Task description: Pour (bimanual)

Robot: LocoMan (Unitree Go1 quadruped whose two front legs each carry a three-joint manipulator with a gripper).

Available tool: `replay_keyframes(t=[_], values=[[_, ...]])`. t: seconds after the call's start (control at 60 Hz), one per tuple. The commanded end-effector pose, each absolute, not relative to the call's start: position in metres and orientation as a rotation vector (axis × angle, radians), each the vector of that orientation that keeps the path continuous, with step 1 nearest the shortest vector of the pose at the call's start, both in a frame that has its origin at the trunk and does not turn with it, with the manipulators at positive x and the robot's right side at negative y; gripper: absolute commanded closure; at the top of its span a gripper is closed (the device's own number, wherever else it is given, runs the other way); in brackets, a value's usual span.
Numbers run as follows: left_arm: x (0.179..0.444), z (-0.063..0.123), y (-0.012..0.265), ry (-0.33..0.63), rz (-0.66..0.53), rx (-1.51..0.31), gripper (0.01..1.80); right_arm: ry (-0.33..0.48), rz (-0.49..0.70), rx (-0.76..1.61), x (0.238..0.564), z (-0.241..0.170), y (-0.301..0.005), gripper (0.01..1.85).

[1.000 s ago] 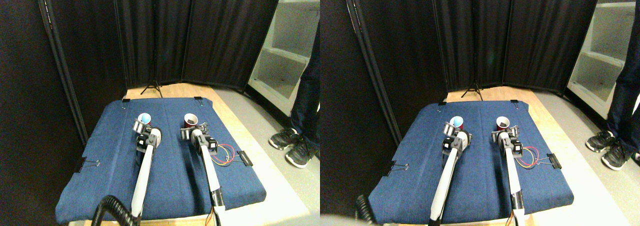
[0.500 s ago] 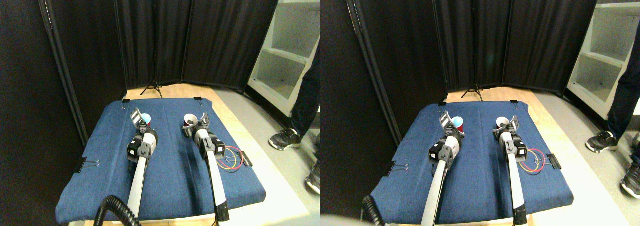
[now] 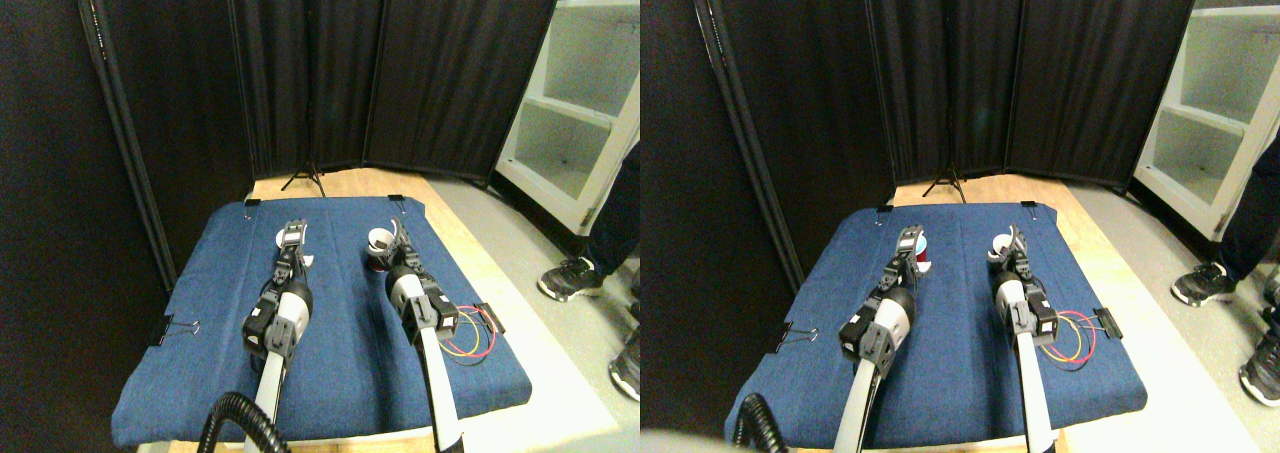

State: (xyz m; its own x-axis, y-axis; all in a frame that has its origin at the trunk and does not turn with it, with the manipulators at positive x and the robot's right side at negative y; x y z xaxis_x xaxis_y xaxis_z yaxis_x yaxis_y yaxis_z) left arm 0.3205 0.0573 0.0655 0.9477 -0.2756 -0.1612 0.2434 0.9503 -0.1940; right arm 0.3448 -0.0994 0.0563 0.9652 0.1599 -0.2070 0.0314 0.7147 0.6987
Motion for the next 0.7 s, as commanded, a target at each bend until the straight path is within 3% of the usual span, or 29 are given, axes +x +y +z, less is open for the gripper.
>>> replay_keyframes(t=[0.017,0.2,0.4,0.483,0.583,0.7], values=[[0.311,0.078,0.05,0.151,-0.327,-0.147,1.31,0.204,0.15,0.725,0.341,0.07,-0.096,1.28],[0.301,0.076,0.047,0.093,-0.483,0.03,1.28,0.175,0.212,0.625,0.333,0.074,-0.091,1.34],[0.294,0.074,0.043,-0.004,-0.597,0.313,0.62,0.155,0.24,0.588,0.33,0.075,-0.085,1.44],[0.298,0.073,0.045,-0.03,-0.657,0.316,0.72,0.143,0.248,0.575,0.328,0.076,-0.083,1.46],[0.302,0.072,0.044,-0.042,-0.649,0.305,0.86,0.136,0.251,0.571,0.328,0.076,-0.083,1.46],[0.304,0.07,0.043,-0.041,-0.643,0.304,0.87,0.136,0.26,0.563,0.328,0.076,-0.083,1.47]])
